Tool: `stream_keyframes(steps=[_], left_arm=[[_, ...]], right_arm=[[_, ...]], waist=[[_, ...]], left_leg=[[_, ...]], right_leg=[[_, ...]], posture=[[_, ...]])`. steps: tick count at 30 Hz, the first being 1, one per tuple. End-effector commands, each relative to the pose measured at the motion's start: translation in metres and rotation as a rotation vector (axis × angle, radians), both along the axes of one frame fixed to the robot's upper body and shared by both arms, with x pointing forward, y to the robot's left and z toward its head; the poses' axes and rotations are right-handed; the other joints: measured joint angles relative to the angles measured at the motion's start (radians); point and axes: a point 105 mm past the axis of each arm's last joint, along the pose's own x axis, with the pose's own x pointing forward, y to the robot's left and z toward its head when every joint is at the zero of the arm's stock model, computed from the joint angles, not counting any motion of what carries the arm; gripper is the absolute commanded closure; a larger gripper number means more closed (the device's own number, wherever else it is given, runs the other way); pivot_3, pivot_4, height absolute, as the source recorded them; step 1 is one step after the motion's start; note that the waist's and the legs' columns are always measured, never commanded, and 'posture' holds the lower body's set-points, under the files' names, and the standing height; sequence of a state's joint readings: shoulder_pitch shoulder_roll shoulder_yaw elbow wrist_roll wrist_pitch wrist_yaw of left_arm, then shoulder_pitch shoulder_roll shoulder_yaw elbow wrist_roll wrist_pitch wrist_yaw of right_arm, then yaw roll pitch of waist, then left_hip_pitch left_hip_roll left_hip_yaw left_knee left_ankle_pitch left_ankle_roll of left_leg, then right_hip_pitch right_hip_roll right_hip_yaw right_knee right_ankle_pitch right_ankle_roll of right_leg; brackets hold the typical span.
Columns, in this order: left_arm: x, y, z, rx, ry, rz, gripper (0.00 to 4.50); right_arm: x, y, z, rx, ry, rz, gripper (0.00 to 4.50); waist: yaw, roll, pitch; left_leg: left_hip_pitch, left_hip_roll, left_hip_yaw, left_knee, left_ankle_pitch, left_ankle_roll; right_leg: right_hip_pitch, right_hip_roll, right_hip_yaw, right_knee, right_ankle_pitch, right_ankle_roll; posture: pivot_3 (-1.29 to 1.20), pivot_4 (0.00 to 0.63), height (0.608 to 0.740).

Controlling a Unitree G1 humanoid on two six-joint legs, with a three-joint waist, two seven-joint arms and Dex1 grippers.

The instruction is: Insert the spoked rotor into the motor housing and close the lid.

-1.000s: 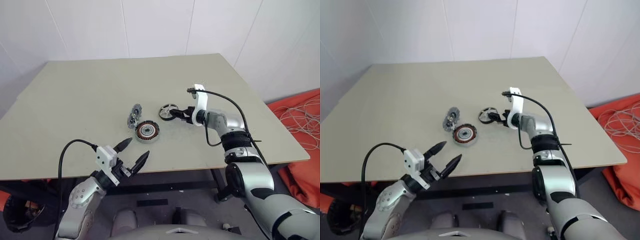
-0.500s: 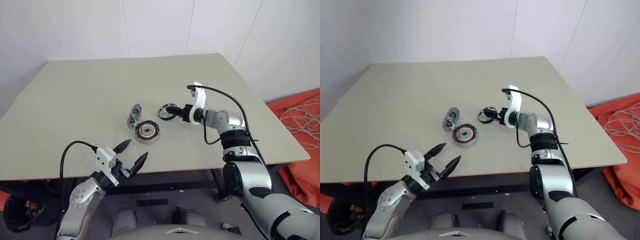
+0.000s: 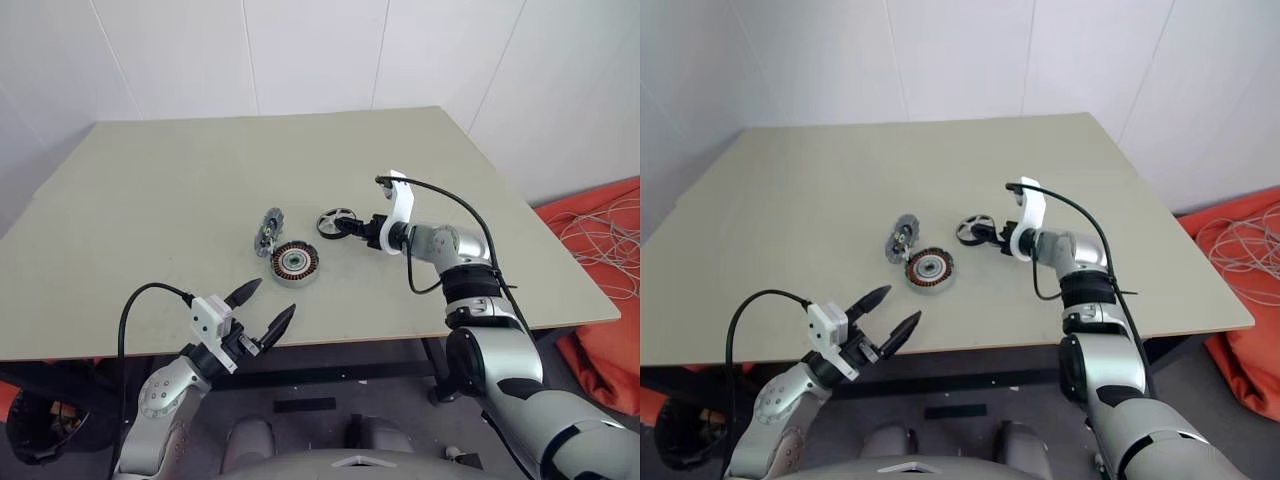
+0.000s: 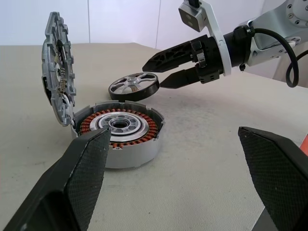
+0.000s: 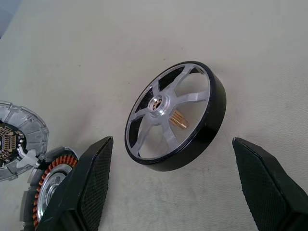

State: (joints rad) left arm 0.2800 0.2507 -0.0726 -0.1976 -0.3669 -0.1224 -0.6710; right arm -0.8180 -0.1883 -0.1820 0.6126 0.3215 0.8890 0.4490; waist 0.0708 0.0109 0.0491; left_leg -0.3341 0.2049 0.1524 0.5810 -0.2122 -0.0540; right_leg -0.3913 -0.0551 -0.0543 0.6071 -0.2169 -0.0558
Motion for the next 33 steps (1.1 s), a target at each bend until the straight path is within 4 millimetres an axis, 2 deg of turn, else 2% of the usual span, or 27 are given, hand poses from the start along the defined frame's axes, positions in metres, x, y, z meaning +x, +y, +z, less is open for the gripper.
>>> stream_keyframes(steps=[1, 4, 7, 16, 17, 22, 26, 29, 33], left_arm=[[0.001, -0.002, 0.011, -0.001, -0.046, 0.0, 0.0], [0.002, -0.002, 0.012, -0.002, -0.048, -0.001, 0.0], [0.003, -0.003, 0.015, -0.002, -0.051, -0.004, 0.0], [0.001, -0.005, 0.021, 0.0, -0.057, 0.003, 0.0], [0.001, -0.005, 0.021, 0.0, -0.057, 0.004, 0.0], [-0.002, -0.006, 0.023, -0.001, -0.056, 0.005, 0.0], [-0.003, -0.004, 0.024, -0.001, -0.056, 0.005, 0.0], [-0.003, -0.002, 0.023, -0.001, -0.052, 0.004, 0.0], [-0.002, 0.0, 0.02, -0.001, -0.047, 0.002, 0.0]], right_arm=[[0.005, 0.002, 0.018, 0.023, -0.064, -0.003, 0.02], [0.004, 0.006, 0.017, 0.056, -0.041, -0.003, 0.02], [0.004, 0.011, 0.013, 0.11, 0.0, -0.022, 0.63], [0.007, 0.017, 0.009, 0.155, 0.026, -0.062, 3.71], [0.008, 0.017, 0.009, 0.158, 0.026, -0.065, 3.84], [0.007, 0.017, 0.011, 0.173, 0.027, -0.068, 4.09], [0.002, 0.02, 0.022, 0.25, 0.053, -0.05, 4.13], [-0.008, 0.026, 0.033, 0.348, 0.107, -0.006, 4.13], [-0.025, 0.029, 0.035, 0.416, 0.173, 0.045, 4.13]], waist=[[0.0, 0.0, 0.0], [0.0, 0.0, 0.0], [-0.001, 0.0, 0.0], [-0.002, 0.001, 0.0], [-0.002, 0.001, 0.0], [0.0, 0.001, 0.0], [0.001, 0.001, 0.001], [0.0, 0.002, 0.001], [0.002, 0.002, 0.001]], left_leg=[[0.0, 0.0, 0.0, 0.0, 0.0, 0.0], [0.0, 0.0, 0.0, 0.0, 0.0, 0.0], [0.0, 0.0, 0.0, 0.0, 0.0, 0.0], [0.0, 0.0, 0.0, 0.0, 0.0, 0.0], [0.001, 0.0, 0.0, 0.0, 0.0, 0.0], [0.001, 0.0, 0.0, 0.0, 0.0, 0.0], [0.001, 0.0, 0.0, 0.0, 0.0, 0.0], [0.0, 0.0, 0.0, -0.001, 0.001, -0.001], [0.0, 0.0, 0.0, -0.001, 0.001, -0.001]], right_leg=[[0.0, 0.0, 0.0, 0.0, 0.0, 0.001], [0.0, 0.0, 0.0, 0.0, -0.001, 0.001], [0.0, 0.0, 0.0, 0.0, 0.0, 0.001], [0.0, 0.0, 0.0, 0.0, 0.001, -0.002], [0.0, 0.0, 0.0, 0.0, 0.001, -0.002], [0.0, 0.0, 0.0, 0.0, -0.002, 0.003], [0.001, 0.0, 0.0, 0.0, -0.002, 0.003], [0.0, 0.0, 0.0, 0.0, -0.001, 0.001], [0.0, 0.0, 0.0, 0.0, 0.001, -0.002]], posture=[[0.0, 0.0, 0.74], [0.0, 0.0, 0.74], [0.0, 0.0, 0.74], [0.0, 0.0, 0.74], [0.0, 0.0, 0.74], [0.0, 0.0, 0.74], [0.0, 0.0, 0.74], [0.0, 0.0, 0.74], [0.0, 0.0, 0.74]])
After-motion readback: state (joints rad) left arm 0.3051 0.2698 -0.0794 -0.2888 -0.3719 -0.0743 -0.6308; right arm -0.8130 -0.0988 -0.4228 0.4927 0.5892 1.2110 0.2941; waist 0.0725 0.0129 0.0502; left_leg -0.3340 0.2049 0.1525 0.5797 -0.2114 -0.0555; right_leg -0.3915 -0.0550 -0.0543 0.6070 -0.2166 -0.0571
